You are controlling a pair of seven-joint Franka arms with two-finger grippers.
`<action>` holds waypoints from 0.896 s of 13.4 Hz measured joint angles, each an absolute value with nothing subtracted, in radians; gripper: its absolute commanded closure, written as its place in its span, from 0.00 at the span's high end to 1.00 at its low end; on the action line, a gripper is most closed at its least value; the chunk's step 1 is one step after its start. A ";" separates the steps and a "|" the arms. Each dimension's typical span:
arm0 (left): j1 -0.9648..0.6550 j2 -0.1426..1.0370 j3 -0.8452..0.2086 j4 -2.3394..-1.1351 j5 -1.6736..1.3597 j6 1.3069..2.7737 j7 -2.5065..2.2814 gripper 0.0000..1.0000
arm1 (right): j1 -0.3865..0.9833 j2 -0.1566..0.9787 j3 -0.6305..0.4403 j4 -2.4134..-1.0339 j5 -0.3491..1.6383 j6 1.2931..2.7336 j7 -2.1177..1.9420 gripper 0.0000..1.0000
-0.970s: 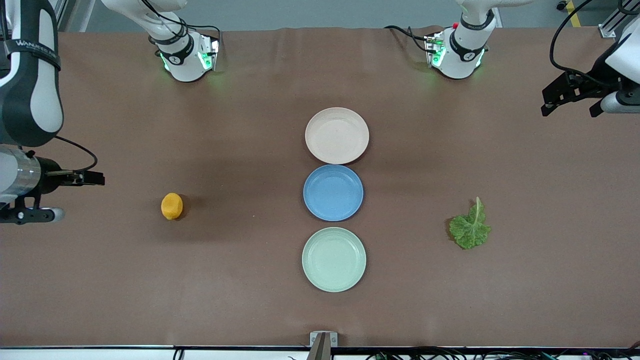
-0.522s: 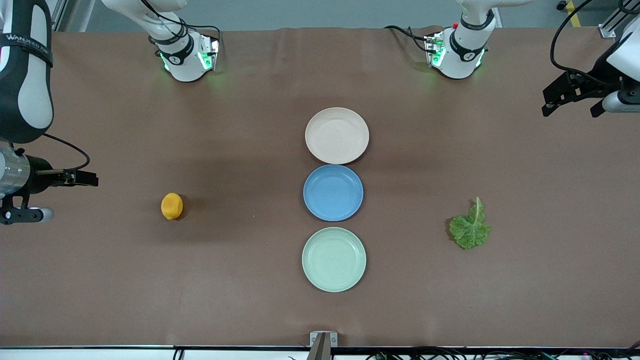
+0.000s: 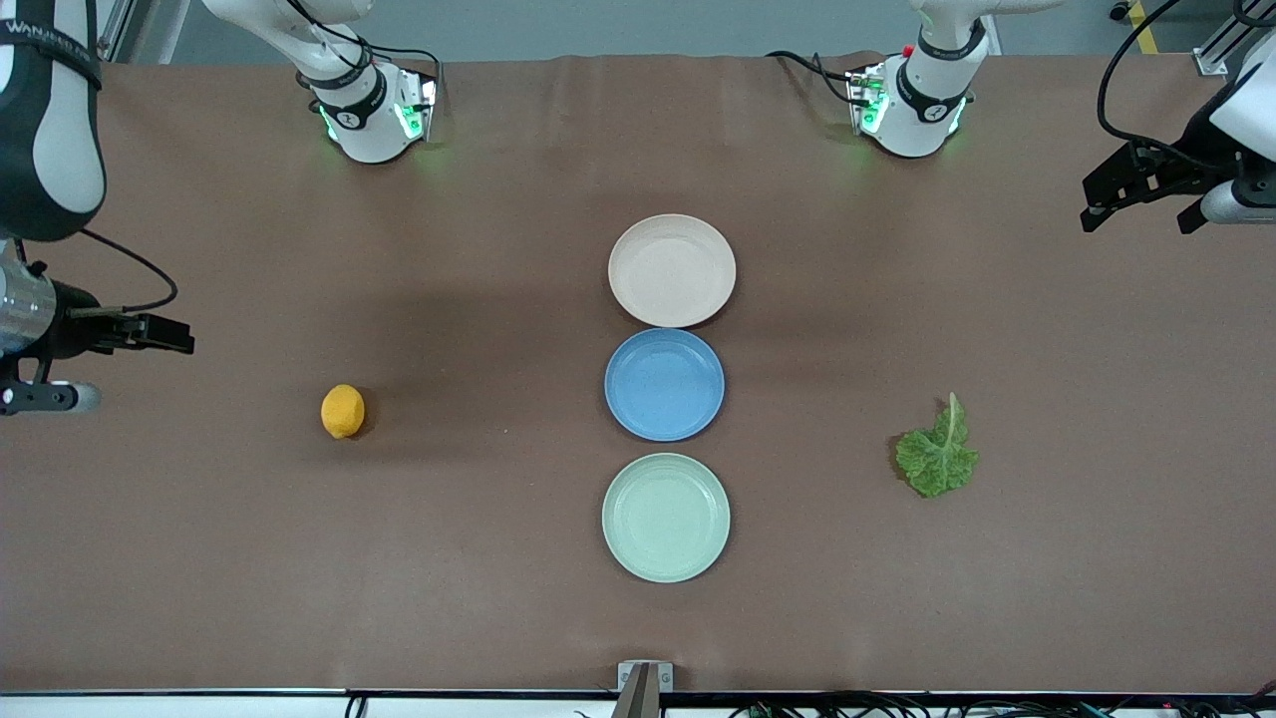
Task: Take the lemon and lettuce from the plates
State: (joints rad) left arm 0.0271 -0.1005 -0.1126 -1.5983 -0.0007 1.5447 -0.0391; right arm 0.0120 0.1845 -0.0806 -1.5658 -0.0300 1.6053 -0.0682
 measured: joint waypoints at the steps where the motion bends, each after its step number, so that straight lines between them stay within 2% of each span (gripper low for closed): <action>1: 0.027 -0.101 -0.113 -1.598 -0.001 1.545 -0.039 1.00 | 0.012 0.153 -0.081 -1.604 -0.030 1.623 -0.068 1.00; 5: 0.027 -0.101 -0.113 -1.596 -0.001 1.545 -0.039 1.00 | 0.012 0.054 -0.080 -1.693 -0.029 1.658 -0.068 1.00; 12: 0.027 -0.102 -0.113 -1.591 -0.001 1.546 -0.039 1.00 | 0.012 -0.025 -0.080 -1.709 -0.001 1.655 -0.068 1.00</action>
